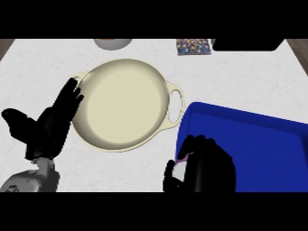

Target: Pick the can from the tray and place it in the pot

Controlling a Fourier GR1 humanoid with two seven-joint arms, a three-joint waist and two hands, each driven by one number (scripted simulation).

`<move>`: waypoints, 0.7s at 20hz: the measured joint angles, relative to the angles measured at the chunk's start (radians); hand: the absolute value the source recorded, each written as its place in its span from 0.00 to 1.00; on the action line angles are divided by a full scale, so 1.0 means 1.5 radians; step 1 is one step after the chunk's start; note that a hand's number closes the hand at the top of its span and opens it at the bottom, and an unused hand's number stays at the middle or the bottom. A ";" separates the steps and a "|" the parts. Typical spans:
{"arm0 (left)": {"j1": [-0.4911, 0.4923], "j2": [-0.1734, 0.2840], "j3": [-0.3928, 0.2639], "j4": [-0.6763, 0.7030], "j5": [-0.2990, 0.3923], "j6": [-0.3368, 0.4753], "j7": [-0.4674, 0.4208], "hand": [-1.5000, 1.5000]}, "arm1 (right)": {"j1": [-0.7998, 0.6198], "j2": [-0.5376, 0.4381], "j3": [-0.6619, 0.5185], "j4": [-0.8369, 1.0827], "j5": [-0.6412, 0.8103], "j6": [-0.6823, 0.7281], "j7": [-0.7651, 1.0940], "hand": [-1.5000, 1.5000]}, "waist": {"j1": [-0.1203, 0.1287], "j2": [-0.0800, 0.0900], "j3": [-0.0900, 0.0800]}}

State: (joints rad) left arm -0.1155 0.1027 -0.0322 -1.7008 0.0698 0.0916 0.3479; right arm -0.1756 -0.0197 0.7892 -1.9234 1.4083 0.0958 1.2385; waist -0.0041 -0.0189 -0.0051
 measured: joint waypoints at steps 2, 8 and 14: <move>-0.002 -0.001 0.002 0.002 0.002 0.001 0.001 0.50 | -0.023 0.000 0.023 -0.027 0.036 0.012 0.002 1.00 | -0.001 0.000 0.000; -0.007 0.001 -0.003 0.000 0.000 -0.004 0.005 0.50 | -0.138 -0.001 0.059 -0.071 0.082 0.043 0.003 1.00 | 0.013 0.002 -0.001; -0.024 -0.001 -0.007 0.012 -0.003 -0.006 0.004 0.50 | -0.247 0.000 0.014 -0.055 0.048 0.060 0.000 1.00 | 0.026 0.007 -0.001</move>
State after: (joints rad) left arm -0.1519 0.1005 -0.0424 -1.6828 0.0652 0.0830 0.3535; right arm -0.5465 -0.0195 0.8102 -2.0053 1.4800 0.1858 1.2391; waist 0.0342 -0.0087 -0.0065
